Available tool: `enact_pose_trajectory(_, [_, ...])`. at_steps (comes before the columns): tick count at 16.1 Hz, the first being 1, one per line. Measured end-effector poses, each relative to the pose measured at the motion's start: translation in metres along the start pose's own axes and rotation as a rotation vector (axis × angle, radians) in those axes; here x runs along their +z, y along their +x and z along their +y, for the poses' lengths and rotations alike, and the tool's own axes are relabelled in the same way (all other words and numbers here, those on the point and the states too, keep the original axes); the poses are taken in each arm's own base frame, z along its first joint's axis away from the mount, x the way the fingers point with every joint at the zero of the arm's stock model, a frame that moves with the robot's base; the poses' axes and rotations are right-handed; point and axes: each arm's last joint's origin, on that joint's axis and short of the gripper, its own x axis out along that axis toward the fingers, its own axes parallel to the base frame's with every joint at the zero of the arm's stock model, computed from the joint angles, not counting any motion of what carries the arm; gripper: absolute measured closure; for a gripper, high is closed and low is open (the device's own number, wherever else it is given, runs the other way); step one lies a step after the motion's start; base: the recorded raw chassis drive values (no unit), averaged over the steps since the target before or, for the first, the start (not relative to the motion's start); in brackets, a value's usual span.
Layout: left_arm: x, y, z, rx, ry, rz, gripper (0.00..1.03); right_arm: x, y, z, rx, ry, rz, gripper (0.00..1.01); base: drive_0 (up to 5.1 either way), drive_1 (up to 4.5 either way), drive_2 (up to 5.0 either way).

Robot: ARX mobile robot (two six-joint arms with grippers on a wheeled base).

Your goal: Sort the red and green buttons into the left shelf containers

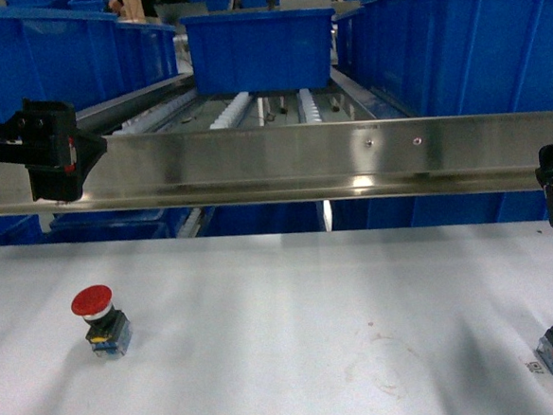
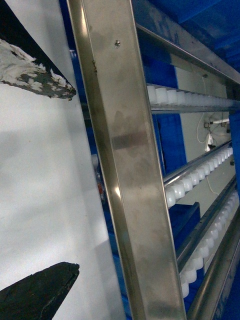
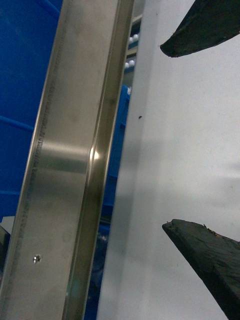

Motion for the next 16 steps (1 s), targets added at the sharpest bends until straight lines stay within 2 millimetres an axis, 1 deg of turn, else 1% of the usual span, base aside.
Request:
enact_pose_trajectory(1, [0.000,0.000,0.000,0.000,0.000,0.000,0.05,-0.009,0.007,0.001,-0.017,-0.023,0.025,0.03,0.0,0.00,0.0])
enact_pose_trajectory(3, [0.000,0.000,0.000,0.000,0.001,0.000,0.05,-0.027,0.014,0.003,0.019,-0.041,0.130,0.03,0.0,0.00,0.0])
enact_pose_trajectory(6, [0.000,0.000,0.000,0.003,0.000,0.000,0.05,-0.029,0.018,0.004,0.030,-0.056,0.167,0.03,0.0,0.00,0.0])
enact_pose_trajectory(7, [0.000,0.000,0.000,0.003,0.001,0.000,0.05,-0.034,0.023,0.006,0.034,-0.064,0.190,0.03,0.0,0.00,0.0])
enact_pose_trajectory(8, [0.000,0.000,0.000,0.003,0.000,0.000,0.05,-0.054,0.033,0.012,0.052,-0.063,0.304,0.03,0.0,0.00,0.0])
enact_pose_trajectory(9, [0.000,0.000,0.000,0.003,0.000,0.001,0.05,-0.058,0.037,0.012,0.048,-0.057,0.337,0.03,0.0,0.00,0.0])
enact_pose_trajectory(11, [0.000,0.000,0.000,0.003,0.001,0.000,0.05,-0.054,0.047,0.011,0.042,-0.027,0.355,0.03,0.0,0.00,0.0])
enact_pose_trajectory(12, [0.000,0.000,0.000,0.003,0.001,0.001,0.05,-0.054,0.049,0.010,0.037,-0.013,0.365,0.03,0.0,0.00,0.0])
enact_pose_trajectory(13, [0.000,0.000,0.000,0.003,0.001,0.000,0.05,-0.058,0.050,0.010,0.045,0.016,0.403,0.03,0.0,0.00,0.0])
enact_pose_trajectory(14, [0.000,0.000,0.000,0.003,0.001,0.000,0.05,-0.066,0.052,0.010,0.038,0.034,0.434,0.03,0.0,0.00,0.0])
enact_pose_trajectory(16, [0.000,0.000,0.000,0.003,0.000,0.000,0.05,-0.084,0.049,0.013,0.033,0.083,0.509,0.03,0.0,0.00,0.0])
